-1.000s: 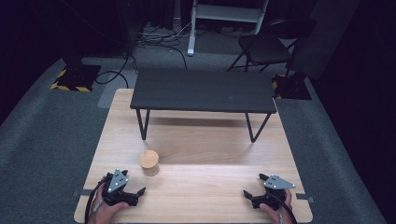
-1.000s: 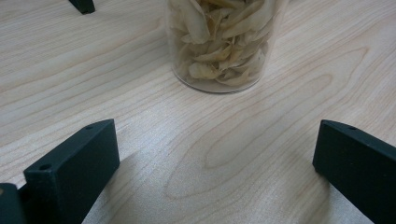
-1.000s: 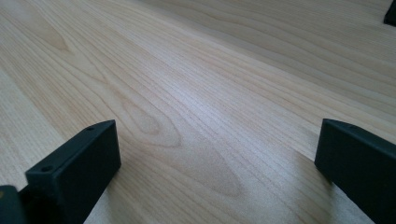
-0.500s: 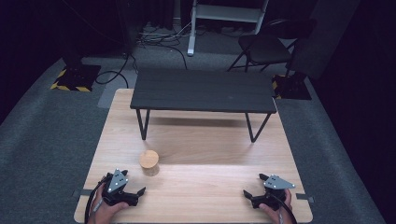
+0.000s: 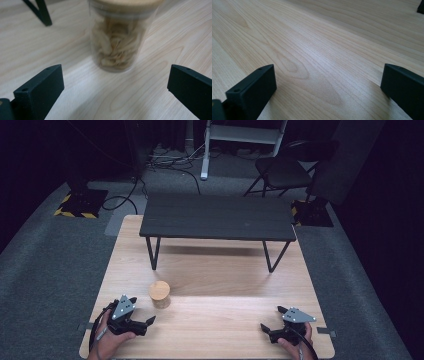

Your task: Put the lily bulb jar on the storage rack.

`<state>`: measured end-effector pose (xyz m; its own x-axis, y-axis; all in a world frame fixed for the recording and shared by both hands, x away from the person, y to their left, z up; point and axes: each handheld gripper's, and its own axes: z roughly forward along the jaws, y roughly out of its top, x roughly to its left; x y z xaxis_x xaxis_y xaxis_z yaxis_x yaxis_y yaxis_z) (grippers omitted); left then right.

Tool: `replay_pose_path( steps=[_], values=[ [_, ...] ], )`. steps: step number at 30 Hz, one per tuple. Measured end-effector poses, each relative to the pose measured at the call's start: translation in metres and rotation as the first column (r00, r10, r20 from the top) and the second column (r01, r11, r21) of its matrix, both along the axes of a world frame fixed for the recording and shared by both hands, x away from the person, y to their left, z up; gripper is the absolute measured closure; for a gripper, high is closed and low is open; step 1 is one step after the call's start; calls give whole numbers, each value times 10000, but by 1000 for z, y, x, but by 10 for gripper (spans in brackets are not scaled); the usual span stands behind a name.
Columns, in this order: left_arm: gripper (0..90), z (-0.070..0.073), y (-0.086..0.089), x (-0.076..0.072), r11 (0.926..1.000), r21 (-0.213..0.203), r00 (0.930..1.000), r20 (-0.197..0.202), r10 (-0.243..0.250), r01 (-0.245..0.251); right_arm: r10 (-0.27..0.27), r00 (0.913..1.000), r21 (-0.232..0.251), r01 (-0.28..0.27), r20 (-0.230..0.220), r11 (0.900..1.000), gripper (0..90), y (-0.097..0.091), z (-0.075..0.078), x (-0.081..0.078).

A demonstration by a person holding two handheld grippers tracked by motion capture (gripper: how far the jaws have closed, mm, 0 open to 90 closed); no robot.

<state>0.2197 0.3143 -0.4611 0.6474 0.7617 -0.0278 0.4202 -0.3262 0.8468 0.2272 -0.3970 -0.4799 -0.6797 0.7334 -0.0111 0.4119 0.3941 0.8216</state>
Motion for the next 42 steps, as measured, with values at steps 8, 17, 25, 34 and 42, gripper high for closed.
replay_pose_path(
  steps=[8,17,25,34,42],
  values=[
    [6,16,-16,18,9977,661,9997,171,-189,178,0,10000,0,0,0,10000,0,0,0,0],
    [7,33,-25,44,9966,772,9995,78,-299,292,1,10000,0,-1,1,10000,0,0,0,0],
    [8,38,-32,65,9940,857,9975,-235,-662,679,-2,10000,3,2,1,10000,0,0,0,0],
    [33,33,-32,84,9911,747,9924,-632,-1057,1103,-1,10000,3,1,-1,10000,0,0,0,0],
    [237,28,-30,89,9892,502,9894,-538,-1351,1378,-1,10000,2,1,1,10000,0,0,0,0]
  ],
)
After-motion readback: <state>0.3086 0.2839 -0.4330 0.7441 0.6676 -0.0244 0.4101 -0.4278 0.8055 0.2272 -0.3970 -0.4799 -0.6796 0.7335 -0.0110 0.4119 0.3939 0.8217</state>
